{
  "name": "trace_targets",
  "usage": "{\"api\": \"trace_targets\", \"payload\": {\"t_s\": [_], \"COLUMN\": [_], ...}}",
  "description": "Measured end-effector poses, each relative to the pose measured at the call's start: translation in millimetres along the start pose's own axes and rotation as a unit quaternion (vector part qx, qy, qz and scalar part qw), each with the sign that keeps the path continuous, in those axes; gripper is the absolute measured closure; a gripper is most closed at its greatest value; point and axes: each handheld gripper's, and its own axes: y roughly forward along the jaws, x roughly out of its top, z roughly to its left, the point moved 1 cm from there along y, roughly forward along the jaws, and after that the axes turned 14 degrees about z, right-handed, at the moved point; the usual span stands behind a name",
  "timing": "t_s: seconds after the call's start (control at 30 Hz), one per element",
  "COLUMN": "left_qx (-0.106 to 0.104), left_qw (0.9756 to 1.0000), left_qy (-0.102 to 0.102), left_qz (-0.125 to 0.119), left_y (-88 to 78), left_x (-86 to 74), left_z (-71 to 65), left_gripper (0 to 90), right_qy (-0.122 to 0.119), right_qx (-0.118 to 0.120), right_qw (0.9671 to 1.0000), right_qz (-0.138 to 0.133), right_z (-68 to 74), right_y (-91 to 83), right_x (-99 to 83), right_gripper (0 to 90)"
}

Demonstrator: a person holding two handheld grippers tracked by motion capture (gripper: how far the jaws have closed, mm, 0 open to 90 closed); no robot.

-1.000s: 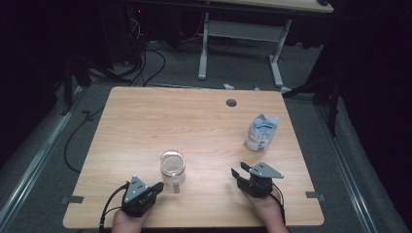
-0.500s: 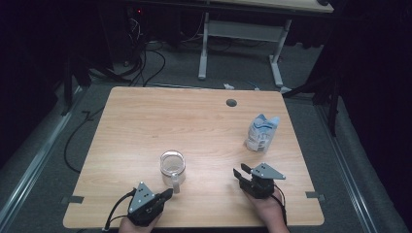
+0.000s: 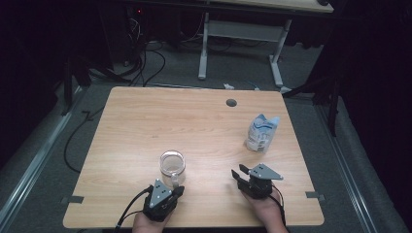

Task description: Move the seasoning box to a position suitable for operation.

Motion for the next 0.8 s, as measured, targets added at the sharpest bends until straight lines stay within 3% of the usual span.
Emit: {"api": "trace_targets", "payload": {"t_s": [0.23, 0.5, 0.67, 0.7, 0.8], "left_qx": [0.02, 0.056, 0.077, 0.095, 0.108], "left_qw": [0.9997, 0.9973, 0.995, 0.9928, 0.99], "left_qy": [-0.017, -0.046, -0.062, -0.07, -0.089], "left_qz": [-0.005, -0.011, -0.014, -0.018, -0.022], "left_y": [-6.1, -20.5, -27.8, -32.3, -36.5], "left_x": [-4.1, -15.0, -19.7, -21.2, -22.9], "left_z": [10.8, 37.9, 53.3, 63.1, 73.0], "left_gripper": [89.9, 89.9, 89.8, 89.8, 89.4], "right_qy": [0.0, 0.001, 0.0, 0.001, 0.001], "right_qx": [0.001, 0.002, 0.002, 0.003, 0.002], "right_qw": [1.0, 1.0, 1.0, 1.0, 1.0], "right_qz": [0.001, 0.004, 0.003, 0.003, 0.003], "right_z": [1.2, -0.7, -0.2, -0.2, -0.4], "right_y": [0.0, -0.2, 0.3, 0.2, 0.3], "right_x": [0.1, -0.4, -0.5, -0.5, -0.5], "right_gripper": [59.9, 59.5, 59.5, 59.5, 59.5]}}
